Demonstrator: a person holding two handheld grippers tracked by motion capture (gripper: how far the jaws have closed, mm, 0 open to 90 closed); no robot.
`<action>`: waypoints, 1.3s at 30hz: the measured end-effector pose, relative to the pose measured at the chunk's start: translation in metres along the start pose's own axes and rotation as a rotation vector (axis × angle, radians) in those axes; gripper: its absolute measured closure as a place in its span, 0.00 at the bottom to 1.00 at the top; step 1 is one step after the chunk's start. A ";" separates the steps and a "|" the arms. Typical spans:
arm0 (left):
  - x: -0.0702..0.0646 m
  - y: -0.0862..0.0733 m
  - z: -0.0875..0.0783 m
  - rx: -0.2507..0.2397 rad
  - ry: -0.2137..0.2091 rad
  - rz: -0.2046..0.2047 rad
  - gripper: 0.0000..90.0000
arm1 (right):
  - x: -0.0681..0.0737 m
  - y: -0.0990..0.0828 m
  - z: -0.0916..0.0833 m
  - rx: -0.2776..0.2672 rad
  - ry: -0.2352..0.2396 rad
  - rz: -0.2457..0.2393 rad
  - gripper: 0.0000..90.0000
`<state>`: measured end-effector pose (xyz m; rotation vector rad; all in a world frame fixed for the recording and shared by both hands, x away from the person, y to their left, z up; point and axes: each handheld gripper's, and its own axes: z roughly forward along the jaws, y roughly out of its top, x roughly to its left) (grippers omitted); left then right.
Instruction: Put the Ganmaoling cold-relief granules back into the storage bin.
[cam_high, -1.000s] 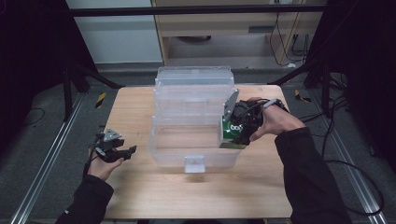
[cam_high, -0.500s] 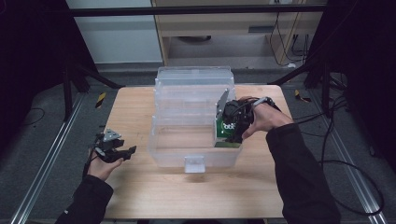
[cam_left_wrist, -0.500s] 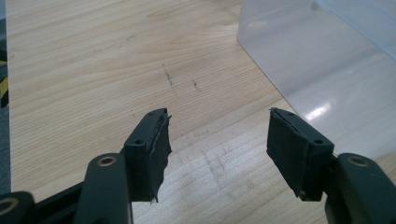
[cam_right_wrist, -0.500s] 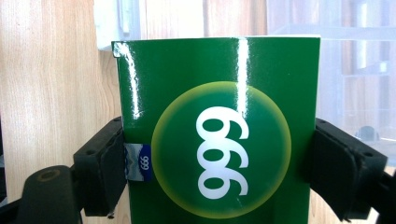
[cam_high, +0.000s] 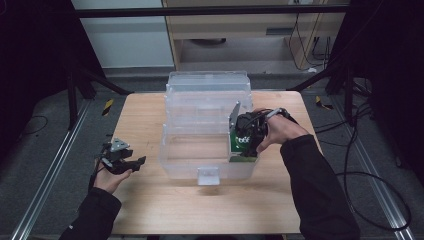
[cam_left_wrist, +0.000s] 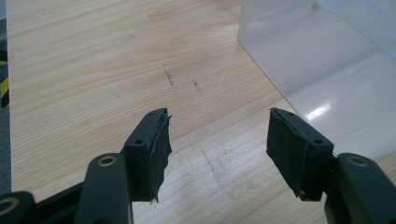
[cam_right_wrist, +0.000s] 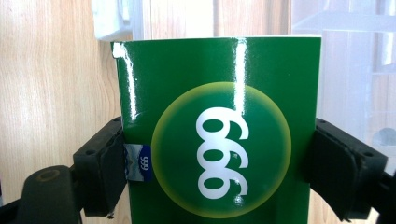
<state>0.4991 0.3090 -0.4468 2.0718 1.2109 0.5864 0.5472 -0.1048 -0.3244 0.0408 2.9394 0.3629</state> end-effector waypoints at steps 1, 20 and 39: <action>0.000 0.000 0.000 0.000 -0.001 0.001 0.43 | 0.000 -0.001 0.001 0.000 0.001 0.009 0.18; 0.001 0.000 0.000 0.004 0.002 0.007 0.43 | 0.000 -0.003 0.011 0.026 0.003 0.018 0.18; 0.000 -0.001 0.001 0.008 0.001 0.008 0.44 | 0.001 -0.006 0.027 0.023 -0.005 0.002 0.18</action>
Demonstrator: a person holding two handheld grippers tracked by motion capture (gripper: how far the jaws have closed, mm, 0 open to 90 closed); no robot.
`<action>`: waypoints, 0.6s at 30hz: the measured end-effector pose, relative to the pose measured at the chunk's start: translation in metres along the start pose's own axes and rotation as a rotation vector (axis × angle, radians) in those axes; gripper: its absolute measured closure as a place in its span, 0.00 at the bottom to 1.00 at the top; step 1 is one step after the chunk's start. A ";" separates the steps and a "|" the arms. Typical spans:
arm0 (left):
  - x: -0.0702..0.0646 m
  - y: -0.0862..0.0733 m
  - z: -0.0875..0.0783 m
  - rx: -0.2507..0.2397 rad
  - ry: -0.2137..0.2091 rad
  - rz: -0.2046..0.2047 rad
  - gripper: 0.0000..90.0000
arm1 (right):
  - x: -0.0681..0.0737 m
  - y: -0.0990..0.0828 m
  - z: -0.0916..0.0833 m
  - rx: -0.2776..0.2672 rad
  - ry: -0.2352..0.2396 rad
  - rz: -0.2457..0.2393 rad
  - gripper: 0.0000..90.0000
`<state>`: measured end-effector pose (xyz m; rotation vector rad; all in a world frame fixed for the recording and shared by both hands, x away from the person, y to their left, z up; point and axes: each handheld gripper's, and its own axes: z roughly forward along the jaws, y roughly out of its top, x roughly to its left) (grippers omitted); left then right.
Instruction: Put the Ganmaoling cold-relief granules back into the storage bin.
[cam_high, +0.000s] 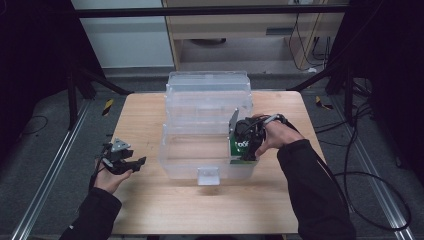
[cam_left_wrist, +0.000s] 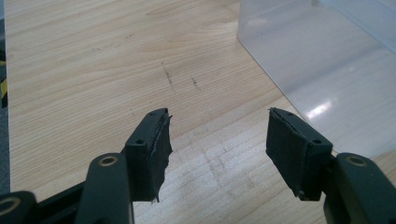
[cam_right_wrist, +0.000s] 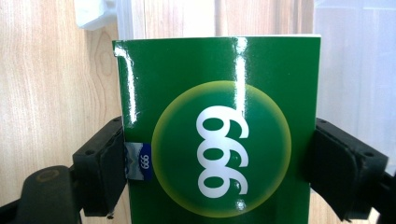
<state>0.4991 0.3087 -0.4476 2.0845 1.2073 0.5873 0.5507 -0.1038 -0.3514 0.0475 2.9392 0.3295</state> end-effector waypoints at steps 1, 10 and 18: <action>0.000 0.000 0.000 0.000 0.000 -0.001 0.44 | 0.000 0.000 0.000 0.000 0.000 0.000 0.18; 0.000 0.000 0.001 0.003 -0.001 0.000 0.44 | 0.000 -0.001 0.005 -0.004 0.000 0.010 0.18; 0.000 0.000 0.001 0.004 -0.003 0.000 0.44 | 0.000 -0.001 0.011 0.003 0.005 0.008 0.17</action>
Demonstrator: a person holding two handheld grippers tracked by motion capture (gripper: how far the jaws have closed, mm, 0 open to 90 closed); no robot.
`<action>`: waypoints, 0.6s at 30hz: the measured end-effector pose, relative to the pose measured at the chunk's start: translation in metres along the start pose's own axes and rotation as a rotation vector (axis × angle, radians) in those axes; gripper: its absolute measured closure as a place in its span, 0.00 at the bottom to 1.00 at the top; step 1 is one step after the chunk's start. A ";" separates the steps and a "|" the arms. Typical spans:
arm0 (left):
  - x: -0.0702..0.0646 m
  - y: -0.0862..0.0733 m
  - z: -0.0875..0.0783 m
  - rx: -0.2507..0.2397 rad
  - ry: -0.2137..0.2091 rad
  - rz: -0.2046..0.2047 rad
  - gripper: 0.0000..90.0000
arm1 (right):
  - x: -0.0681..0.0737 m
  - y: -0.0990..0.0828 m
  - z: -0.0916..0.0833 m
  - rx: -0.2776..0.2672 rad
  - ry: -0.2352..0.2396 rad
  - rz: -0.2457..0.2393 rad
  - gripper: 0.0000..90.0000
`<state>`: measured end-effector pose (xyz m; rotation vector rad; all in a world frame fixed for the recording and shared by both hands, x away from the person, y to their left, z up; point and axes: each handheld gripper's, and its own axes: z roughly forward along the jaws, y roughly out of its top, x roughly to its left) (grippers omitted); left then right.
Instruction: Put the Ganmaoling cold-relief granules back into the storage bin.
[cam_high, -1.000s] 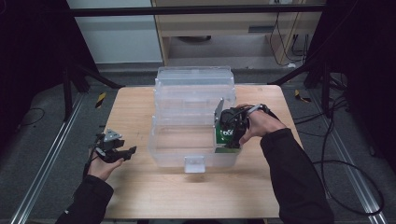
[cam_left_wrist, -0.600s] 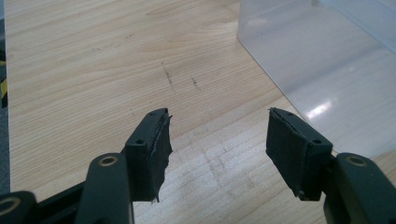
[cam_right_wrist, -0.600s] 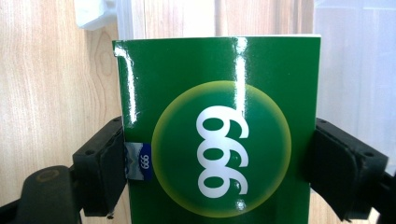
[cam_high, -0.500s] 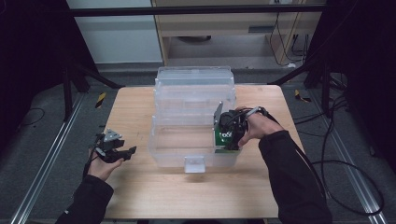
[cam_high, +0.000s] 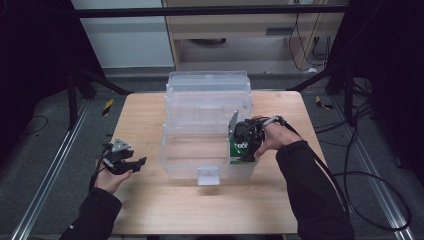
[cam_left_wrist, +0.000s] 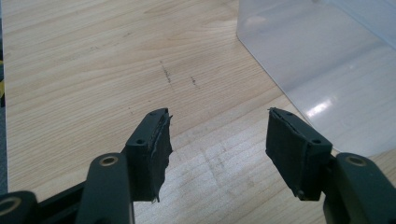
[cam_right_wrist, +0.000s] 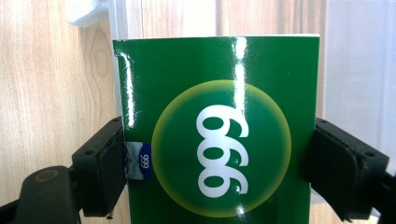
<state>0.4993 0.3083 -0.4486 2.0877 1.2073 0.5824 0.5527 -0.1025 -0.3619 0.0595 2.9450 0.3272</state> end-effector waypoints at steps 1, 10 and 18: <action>0.000 0.000 0.000 0.000 0.001 0.000 0.44 | 0.000 0.001 0.003 0.011 0.003 -0.005 0.17; 0.001 0.000 0.000 0.001 0.001 -0.001 0.44 | -0.001 -0.001 0.008 -0.003 0.010 -0.001 0.17; 0.001 -0.001 0.000 0.004 0.001 0.001 0.44 | -0.002 -0.003 0.012 -0.012 0.016 0.005 0.17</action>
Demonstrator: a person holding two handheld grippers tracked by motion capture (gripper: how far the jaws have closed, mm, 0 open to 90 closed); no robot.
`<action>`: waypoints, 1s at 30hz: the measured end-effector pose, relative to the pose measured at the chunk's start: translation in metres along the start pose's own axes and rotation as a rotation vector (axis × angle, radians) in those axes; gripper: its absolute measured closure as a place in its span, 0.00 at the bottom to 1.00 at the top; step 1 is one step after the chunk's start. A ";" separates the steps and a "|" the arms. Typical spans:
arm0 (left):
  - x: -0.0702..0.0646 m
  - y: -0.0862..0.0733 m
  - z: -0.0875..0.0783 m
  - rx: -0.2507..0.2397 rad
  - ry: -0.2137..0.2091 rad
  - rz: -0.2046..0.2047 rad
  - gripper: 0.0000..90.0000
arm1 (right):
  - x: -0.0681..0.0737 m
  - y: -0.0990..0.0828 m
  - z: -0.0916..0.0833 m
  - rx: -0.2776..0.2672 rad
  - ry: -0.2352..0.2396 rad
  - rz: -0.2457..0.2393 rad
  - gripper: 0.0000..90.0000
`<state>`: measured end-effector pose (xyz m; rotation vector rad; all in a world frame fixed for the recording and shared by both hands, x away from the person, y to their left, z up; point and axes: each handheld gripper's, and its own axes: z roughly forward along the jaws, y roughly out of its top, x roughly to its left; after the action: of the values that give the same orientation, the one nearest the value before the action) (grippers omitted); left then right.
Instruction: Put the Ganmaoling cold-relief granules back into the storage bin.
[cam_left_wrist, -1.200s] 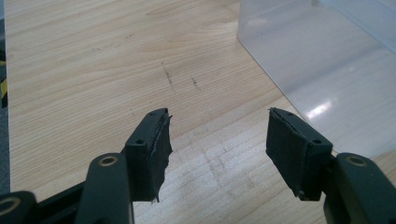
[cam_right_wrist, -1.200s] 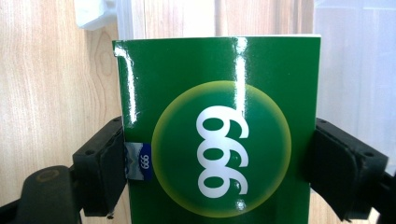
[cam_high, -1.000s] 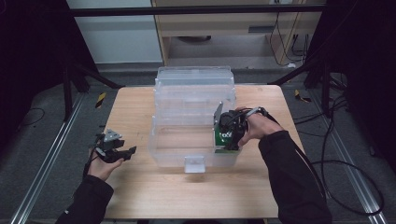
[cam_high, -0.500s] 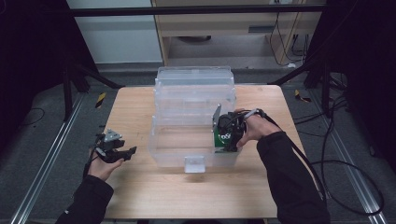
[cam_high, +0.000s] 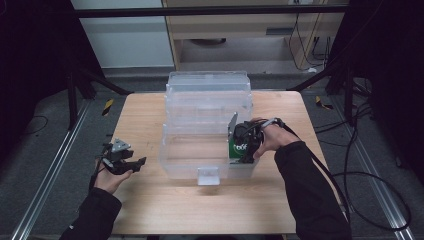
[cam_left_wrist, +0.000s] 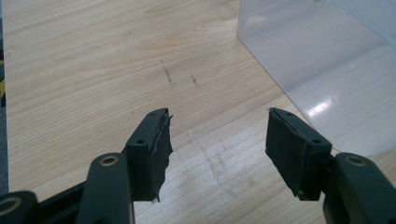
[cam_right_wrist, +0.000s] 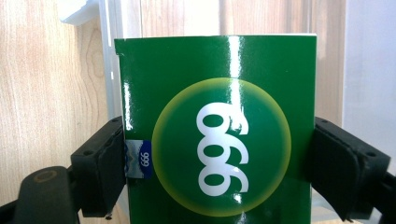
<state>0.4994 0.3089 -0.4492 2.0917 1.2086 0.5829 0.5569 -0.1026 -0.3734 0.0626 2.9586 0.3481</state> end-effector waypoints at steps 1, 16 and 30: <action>0.000 0.000 0.000 0.001 0.000 0.000 0.44 | 0.000 0.000 0.001 0.002 0.000 0.005 0.17; 0.000 0.000 0.000 0.002 0.001 0.000 0.44 | -0.001 -0.002 0.005 -0.004 0.015 0.016 0.16; 0.001 -0.001 0.000 0.002 0.002 0.000 0.45 | -0.004 -0.002 0.010 0.010 0.036 0.037 0.15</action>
<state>0.4993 0.3097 -0.4496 2.0927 1.2109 0.5845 0.5626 -0.1025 -0.3827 0.1134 2.9984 0.3423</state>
